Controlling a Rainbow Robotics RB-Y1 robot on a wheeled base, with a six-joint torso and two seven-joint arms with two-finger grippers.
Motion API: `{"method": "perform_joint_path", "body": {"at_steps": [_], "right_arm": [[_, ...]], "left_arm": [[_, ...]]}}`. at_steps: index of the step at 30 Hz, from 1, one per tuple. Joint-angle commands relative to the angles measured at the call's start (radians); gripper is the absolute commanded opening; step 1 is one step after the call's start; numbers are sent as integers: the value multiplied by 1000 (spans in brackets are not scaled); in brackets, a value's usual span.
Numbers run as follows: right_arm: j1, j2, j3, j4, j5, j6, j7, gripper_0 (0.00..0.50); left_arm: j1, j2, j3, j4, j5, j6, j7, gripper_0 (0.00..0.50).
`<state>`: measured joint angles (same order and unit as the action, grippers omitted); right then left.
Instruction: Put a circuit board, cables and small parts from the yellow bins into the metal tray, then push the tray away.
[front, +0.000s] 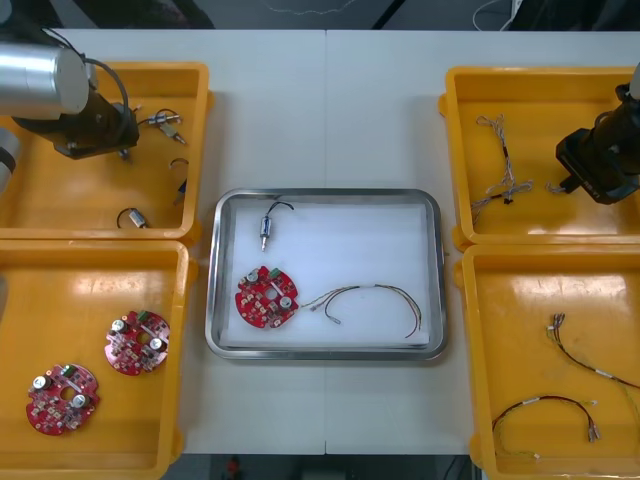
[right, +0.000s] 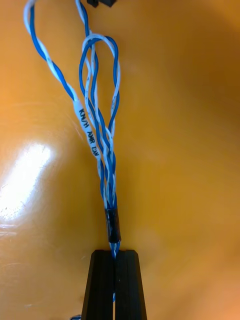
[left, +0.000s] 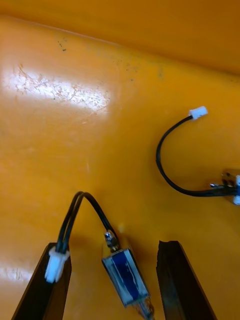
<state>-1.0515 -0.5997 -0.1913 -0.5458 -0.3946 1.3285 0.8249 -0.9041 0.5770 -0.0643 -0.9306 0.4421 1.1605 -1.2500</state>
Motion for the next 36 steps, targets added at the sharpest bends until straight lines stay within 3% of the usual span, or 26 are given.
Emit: {"method": "perform_joint_path", "body": {"at_steps": [1,2,3,8,14,16,17,22,30,36], "right_arm": [[10,-48,-7,-120,26,107,45,0],[12,-51,-10,-137,26,126,45,0],[16,-60,-11,-175,26,172,45,0],[71,-74,-11,-370,22,337,49,0],[151,-74,-11,-640,10,543,54,0],[157,-74,-10,-663,7,558,54,0],[176,-68,-11,-732,-3,591,59,0],[205,-52,-10,-888,-33,591,77,0],[255,-38,3,-1181,-191,591,95,0],[312,-37,87,-1392,-270,591,99,0]], "left_arm": [[-50,-5,-15,16,6,-28,-121,242],[-50,-5,-15,16,6,-22,-121,102],[-50,-5,-14,16,6,-13,-123,2],[-50,-5,28,-16,0,48,-128,0],[-50,-2,87,-143,-26,225,-121,1],[-50,-3,93,-155,-28,242,-121,1],[-50,-2,107,-194,-34,298,-120,1],[-50,0,109,-277,-45,419,-106,0],[-50,-2,109,-409,-49,620,-91,0],[-50,-34,109,-513,-60,752,-74,0]]}}
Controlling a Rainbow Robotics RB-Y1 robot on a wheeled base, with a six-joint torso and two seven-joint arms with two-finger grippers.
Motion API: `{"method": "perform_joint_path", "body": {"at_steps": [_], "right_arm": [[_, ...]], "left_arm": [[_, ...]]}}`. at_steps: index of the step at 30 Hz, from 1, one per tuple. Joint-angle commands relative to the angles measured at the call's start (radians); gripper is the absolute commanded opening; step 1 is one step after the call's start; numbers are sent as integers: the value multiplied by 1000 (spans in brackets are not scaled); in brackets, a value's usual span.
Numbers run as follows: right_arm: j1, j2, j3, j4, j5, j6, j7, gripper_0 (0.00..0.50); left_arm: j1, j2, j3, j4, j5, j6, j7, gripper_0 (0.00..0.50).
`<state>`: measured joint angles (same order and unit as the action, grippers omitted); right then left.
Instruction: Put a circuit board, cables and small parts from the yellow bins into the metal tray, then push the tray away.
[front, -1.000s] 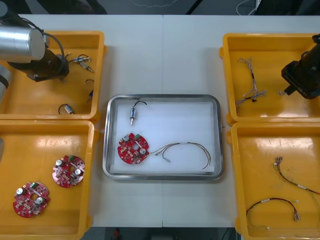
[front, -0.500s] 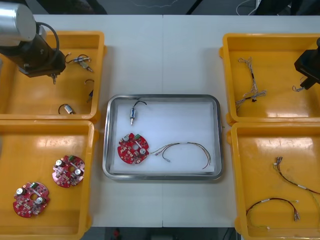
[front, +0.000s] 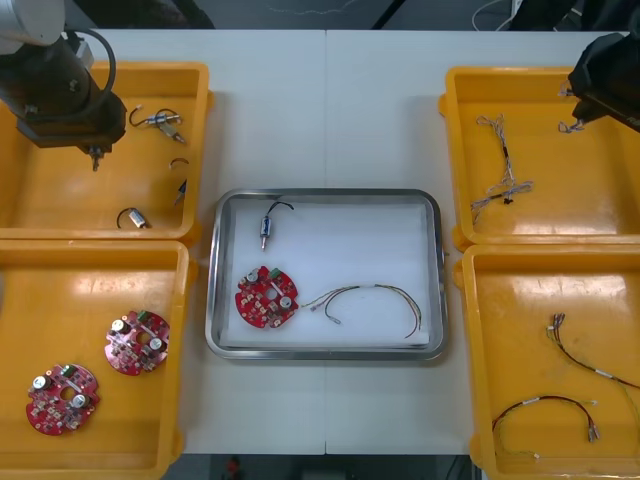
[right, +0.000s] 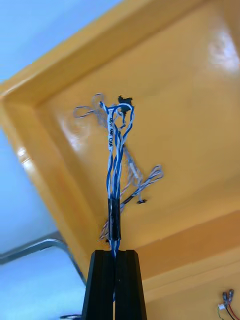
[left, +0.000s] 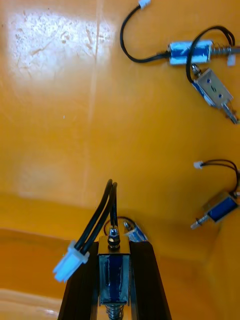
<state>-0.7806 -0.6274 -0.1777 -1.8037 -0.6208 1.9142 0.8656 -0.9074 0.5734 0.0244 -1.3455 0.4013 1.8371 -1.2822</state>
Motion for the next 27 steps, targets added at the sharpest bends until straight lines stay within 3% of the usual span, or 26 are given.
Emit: {"method": "perform_joint_path", "body": {"at_steps": [1,10,20,27], "right_arm": [[46,-8,81,-151,-51,6,59,0],[63,2,210,-356,-168,6,119,0],[63,41,356,-488,-152,6,326,0],[63,71,474,-491,-109,6,590,0]], "left_arm": [[-47,-35,20,-107,-21,83,-39,0],[-45,-86,20,-199,-15,83,-9,1],[25,-112,20,-300,-12,83,9,0],[81,-112,20,-371,13,83,17,0]]}}
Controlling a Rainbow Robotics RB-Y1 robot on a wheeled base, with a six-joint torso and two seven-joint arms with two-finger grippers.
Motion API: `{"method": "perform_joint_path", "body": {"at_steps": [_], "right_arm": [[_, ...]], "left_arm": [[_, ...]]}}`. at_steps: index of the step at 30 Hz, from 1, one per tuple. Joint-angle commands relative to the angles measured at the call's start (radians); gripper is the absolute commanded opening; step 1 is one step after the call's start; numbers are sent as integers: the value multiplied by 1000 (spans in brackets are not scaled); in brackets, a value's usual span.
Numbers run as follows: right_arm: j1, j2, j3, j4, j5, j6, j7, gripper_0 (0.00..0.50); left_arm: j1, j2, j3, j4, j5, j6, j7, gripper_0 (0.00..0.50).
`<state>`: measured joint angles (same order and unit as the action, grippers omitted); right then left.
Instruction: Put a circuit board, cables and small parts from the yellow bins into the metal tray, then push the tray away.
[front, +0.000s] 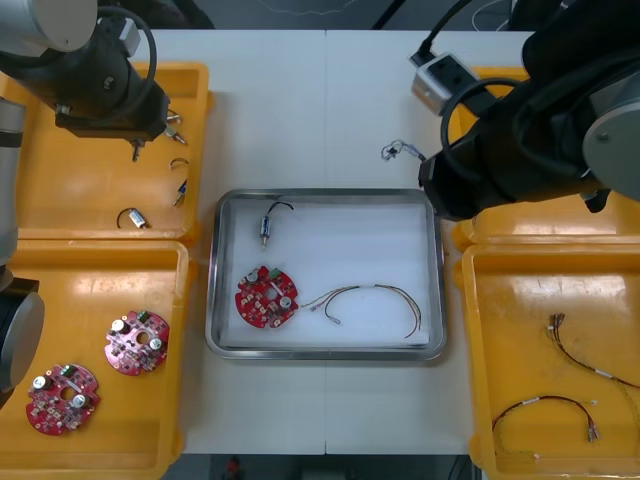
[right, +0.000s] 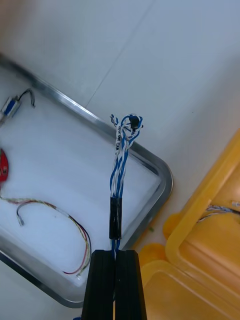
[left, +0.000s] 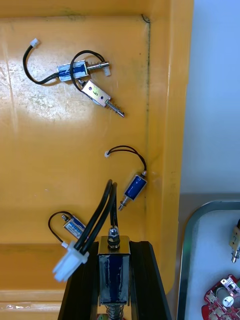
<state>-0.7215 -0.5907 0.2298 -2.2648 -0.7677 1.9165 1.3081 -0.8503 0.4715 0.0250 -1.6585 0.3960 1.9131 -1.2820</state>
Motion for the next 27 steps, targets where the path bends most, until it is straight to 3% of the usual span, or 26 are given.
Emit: {"method": "perform_joint_path", "body": {"at_steps": [1,6,17,23,27], "right_arm": [[4,42,85,-30,53,3,197,0],[4,58,174,-19,123,3,358,0],[5,68,322,131,240,-182,721,0],[5,68,359,243,252,-307,892,0],[5,68,367,301,254,-330,951,0]], "left_arm": [[27,-10,19,-61,23,7,18,0],[27,-11,19,-66,35,7,27,0],[28,-10,19,-67,43,7,32,0],[28,-10,19,-67,44,7,32,0],[28,-10,19,-67,46,7,30,2]]}}
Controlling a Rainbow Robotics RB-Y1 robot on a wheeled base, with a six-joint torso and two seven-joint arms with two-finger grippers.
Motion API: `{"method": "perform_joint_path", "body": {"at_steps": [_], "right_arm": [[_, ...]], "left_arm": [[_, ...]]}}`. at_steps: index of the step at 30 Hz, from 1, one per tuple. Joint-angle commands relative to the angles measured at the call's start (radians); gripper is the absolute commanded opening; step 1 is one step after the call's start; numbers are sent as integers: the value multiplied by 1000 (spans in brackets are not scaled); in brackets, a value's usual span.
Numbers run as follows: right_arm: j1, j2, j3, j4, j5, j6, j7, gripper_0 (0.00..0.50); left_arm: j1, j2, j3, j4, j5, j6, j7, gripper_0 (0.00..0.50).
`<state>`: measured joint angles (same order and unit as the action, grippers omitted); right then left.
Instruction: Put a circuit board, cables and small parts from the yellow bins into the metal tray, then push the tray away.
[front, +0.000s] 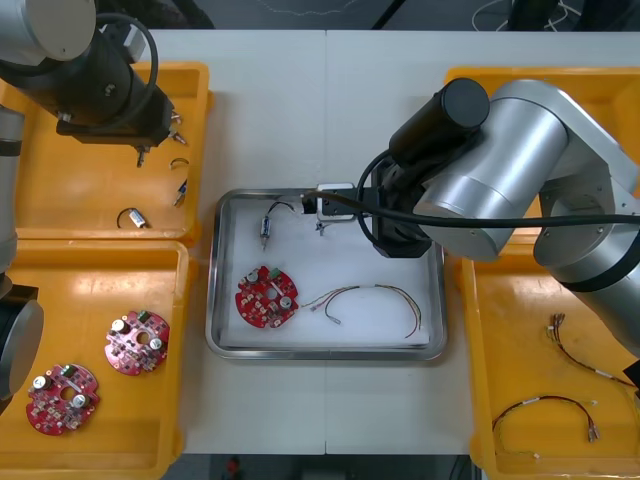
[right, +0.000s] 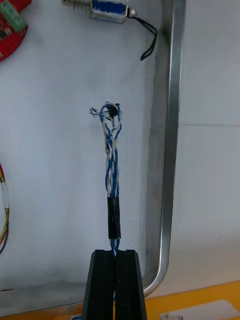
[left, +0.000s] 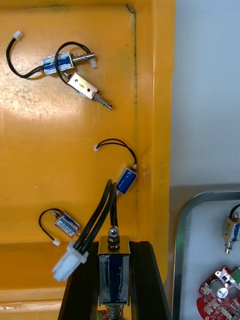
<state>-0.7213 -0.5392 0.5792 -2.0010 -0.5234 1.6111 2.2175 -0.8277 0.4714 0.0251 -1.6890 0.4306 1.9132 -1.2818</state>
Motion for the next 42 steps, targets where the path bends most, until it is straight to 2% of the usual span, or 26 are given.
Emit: {"method": "perform_joint_path", "body": {"at_steps": [1,14,20,22,23,24,26,27,34,42], "right_arm": [[5,16,19,57,10,-28,51,0],[6,16,82,212,42,-155,53,0],[8,16,97,249,42,-171,51,0],[11,16,97,249,39,-171,45,122],[13,16,97,249,40,-171,42,269],[13,16,97,249,40,-171,41,381],[13,16,97,245,39,-171,39,482],[13,16,97,237,43,-171,36,500],[13,16,97,177,56,-143,18,500],[13,33,38,45,56,36,-7,500]], "left_arm": [[6,-10,19,-35,11,7,32,2],[6,-10,19,-37,17,7,30,2],[6,-10,19,-37,17,7,30,1],[6,-10,19,-35,19,7,30,1],[6,-10,19,-37,17,7,30,1],[6,-10,19,-37,17,7,30,1],[6,-10,21,-37,17,7,30,2],[6,-10,19,-37,19,7,30,3],[6,-10,21,-37,19,7,32,3],[6,-10,6,-38,36,7,39,3]]}}
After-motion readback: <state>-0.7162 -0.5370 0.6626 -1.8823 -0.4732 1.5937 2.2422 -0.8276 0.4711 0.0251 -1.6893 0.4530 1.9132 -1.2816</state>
